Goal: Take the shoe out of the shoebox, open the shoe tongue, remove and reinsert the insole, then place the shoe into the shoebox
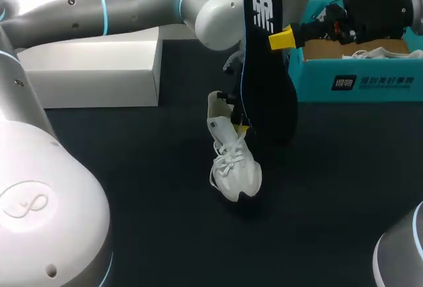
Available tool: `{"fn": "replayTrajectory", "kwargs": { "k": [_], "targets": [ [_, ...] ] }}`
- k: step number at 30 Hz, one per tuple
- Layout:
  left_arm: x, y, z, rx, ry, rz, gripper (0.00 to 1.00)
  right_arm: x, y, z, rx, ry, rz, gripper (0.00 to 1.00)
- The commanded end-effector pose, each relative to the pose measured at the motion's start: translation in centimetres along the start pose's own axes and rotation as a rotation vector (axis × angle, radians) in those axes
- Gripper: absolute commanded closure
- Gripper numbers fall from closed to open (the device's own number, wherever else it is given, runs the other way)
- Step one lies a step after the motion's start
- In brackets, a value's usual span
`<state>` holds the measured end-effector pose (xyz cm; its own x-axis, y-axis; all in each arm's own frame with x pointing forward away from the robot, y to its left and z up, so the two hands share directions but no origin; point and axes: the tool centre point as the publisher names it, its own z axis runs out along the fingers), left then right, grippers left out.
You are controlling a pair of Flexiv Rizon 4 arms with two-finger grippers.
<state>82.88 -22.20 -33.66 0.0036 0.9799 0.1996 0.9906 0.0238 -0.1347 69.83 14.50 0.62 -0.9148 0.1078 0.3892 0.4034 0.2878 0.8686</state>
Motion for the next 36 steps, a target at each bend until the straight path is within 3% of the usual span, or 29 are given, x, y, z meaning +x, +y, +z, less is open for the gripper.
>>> {"fn": "replayTrajectory", "kwargs": {
  "k": [1, 15, 16, 17, 18, 21, 23, 24, 31, 36],
  "targets": [
    [-0.7, 0.6, 0.4, 0.011, 0.024, 0.010, 1.00, -0.1, 0.1, 0.2, 0.003, 0.000, 0.001, 1.00],
    [-1.4, 0.2, 1.2, 0.015, 0.057, 0.061, 1.00, -0.1, 0.1, 0.2, 0.003, 0.000, 0.001, 1.00],
    [-1.4, 0.2, 1.2, 0.017, 0.054, 0.062, 0.95, -0.1, 0.1, 0.2, 0.003, 0.000, 0.001, 1.00],
    [-1.5, 0.2, 1.1, 0.019, 0.053, 0.063, 0.58, -0.1, 0.1, 0.2, 0.003, 0.000, 0.001, 1.00],
    [-1.5, 0.2, 1.1, 0.020, 0.050, 0.064, 0.54, -0.1, 0.1, 0.2, 0.003, 0.000, 0.001, 1.00],
    [-1.5, 0.1, 1.0, 0.025, 0.045, 0.065, 0.55, -0.1, 0.1, 0.2, 0.003, 0.000, 0.001, 1.00],
    [-1.6, 0.1, 0.9, 0.029, 0.041, 0.067, 0.13, -0.1, 0.1, 0.2, 0.003, 0.000, 0.001, 1.00],
    [-1.6, 0.0, 0.8, 0.032, 0.033, 0.065, 0.00, -0.1, 0.1, 0.2, 0.003, 0.000, 0.001, 1.00],
    [-1.5, 0.2, -1.2, 0.025, -0.088, 0.002, 0.00, -0.1, 0.1, 0.2, 0.003, 0.000, 0.001, 1.00],
    [-1.8, 0.7, -2.5, 0.067, -0.159, -0.051, 0.00, -0.1, 0.1, 0.2, 0.003, 0.000, 0.001, 1.00]
  ]
}}
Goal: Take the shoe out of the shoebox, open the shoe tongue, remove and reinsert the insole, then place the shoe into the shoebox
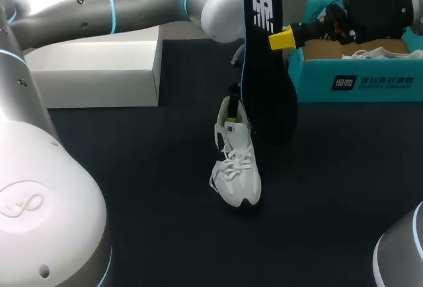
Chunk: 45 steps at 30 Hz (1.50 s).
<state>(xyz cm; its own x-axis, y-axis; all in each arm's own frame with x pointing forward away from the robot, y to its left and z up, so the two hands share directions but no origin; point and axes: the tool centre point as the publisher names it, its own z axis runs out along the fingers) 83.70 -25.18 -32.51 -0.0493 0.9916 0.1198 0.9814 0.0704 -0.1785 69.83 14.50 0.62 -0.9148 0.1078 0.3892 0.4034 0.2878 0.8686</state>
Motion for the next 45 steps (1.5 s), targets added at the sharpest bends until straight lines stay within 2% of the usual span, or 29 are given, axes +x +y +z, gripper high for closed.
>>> {"fn": "replayTrajectory", "kwargs": {
  "k": [1, 17, 45],
  "targets": [
    [0.7, 0.2, -1.1, 0.027, -0.102, -0.028, 0.00, -0.1, 0.1, 0.2, 0.003, 0.000, 0.001, 1.00],
    [-0.1, -0.3, -6.1, 0.102, -0.457, -0.035, 0.00, -0.1, 0.1, 0.2, 0.003, 0.000, 0.001, 1.00],
    [-0.1, -0.3, -6.1, 0.102, -0.457, -0.035, 0.00, -0.1, 0.1, 0.2, 0.003, 0.000, 0.001, 1.00]
  ]
}}
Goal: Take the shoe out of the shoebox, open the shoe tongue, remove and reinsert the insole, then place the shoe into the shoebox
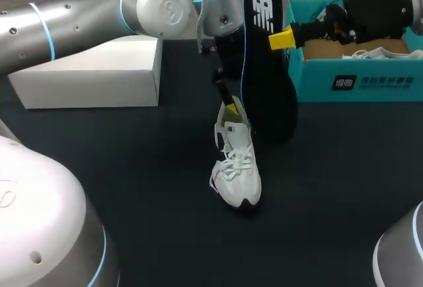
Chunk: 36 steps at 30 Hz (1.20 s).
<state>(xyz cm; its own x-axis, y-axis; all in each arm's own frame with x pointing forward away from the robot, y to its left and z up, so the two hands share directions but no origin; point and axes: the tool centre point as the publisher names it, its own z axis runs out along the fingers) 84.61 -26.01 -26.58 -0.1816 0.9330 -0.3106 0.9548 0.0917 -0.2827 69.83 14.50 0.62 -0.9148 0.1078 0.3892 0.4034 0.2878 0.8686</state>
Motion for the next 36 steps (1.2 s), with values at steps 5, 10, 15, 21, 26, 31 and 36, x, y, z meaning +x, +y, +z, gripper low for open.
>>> {"fn": "replayTrajectory", "kwargs": {
  "k": [5, 10, 15, 21, 26, 31, 36],
  "targets": [
    [0.1, -0.1, 0.0, -0.003, 0.000, 0.001, 0.00, -0.1, 0.1, 0.2, 0.003, 0.000, 0.001, 1.00],
    [0.1, -0.1, 0.0, -0.003, 0.000, 0.001, 0.00, -0.1, 0.1, 0.2, 0.003, 0.000, 0.001, 1.00],
    [0.1, -0.1, 0.0, -0.003, 0.000, 0.001, 0.00, -0.1, 0.1, 0.2, 0.003, 0.000, 0.001, 1.00],
    [-0.5, -0.5, -2.4, -0.027, -0.153, 0.060, 0.00, -0.1, 0.1, 0.2, 0.003, 0.000, 0.001, 1.00],
    [-0.6, -1.0, -3.8, -0.018, -0.314, 0.105, 0.00, -0.8, -0.5, -0.8, -0.081, 0.028, 0.164, 1.00],
    [-0.1, -1.2, -5.1, -0.003, -0.459, 0.121, 0.00, -2.0, -0.9, -1.9, -0.177, 0.092, 0.344, 1.00],
    [0.5, -1.2, -6.6, 0.017, -0.554, 0.126, 0.00, -2.7, -0.4, -2.7, -0.191, 0.108, 0.420, 1.00]
  ]
}}
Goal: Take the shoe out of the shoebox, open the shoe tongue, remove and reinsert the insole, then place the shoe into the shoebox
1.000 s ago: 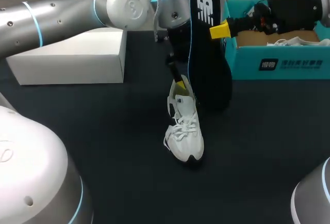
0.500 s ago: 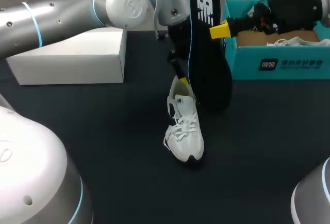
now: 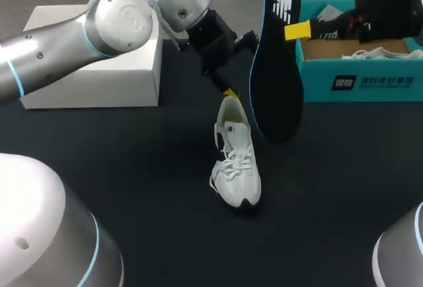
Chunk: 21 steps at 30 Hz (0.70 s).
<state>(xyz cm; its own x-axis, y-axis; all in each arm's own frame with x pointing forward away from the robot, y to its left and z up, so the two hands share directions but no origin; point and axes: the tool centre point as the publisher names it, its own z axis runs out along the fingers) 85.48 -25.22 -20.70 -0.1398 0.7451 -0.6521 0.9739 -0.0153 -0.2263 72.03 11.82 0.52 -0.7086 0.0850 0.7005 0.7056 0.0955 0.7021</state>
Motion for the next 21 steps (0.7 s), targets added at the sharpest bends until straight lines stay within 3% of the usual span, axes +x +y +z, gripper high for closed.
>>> {"fn": "replayTrajectory", "kwargs": {
  "k": [1, 5, 18, 21],
  "targets": [
    [1.2, -0.7, -1.6, 0.013, -0.191, 0.002, 0.00, -0.4, -0.2, -0.5, -0.039, 0.012, 0.069, 1.00],
    [0.6, -1.1, -2.6, 0.058, -0.229, -0.002, 0.00, -0.2, 0.4, -1.0, -0.061, -0.011, 0.103, 1.00],
    [0.6, -1.1, -2.6, 0.058, -0.229, -0.002, 0.00, -0.1, 0.5, -1.2, -0.059, -0.025, 0.096, 1.00],
    [-0.1, -1.2, -3.6, 0.093, -0.383, 0.044, 0.00, 0.0, 0.6, -1.3, -0.095, -0.023, 0.135, 1.00]
  ]
}}
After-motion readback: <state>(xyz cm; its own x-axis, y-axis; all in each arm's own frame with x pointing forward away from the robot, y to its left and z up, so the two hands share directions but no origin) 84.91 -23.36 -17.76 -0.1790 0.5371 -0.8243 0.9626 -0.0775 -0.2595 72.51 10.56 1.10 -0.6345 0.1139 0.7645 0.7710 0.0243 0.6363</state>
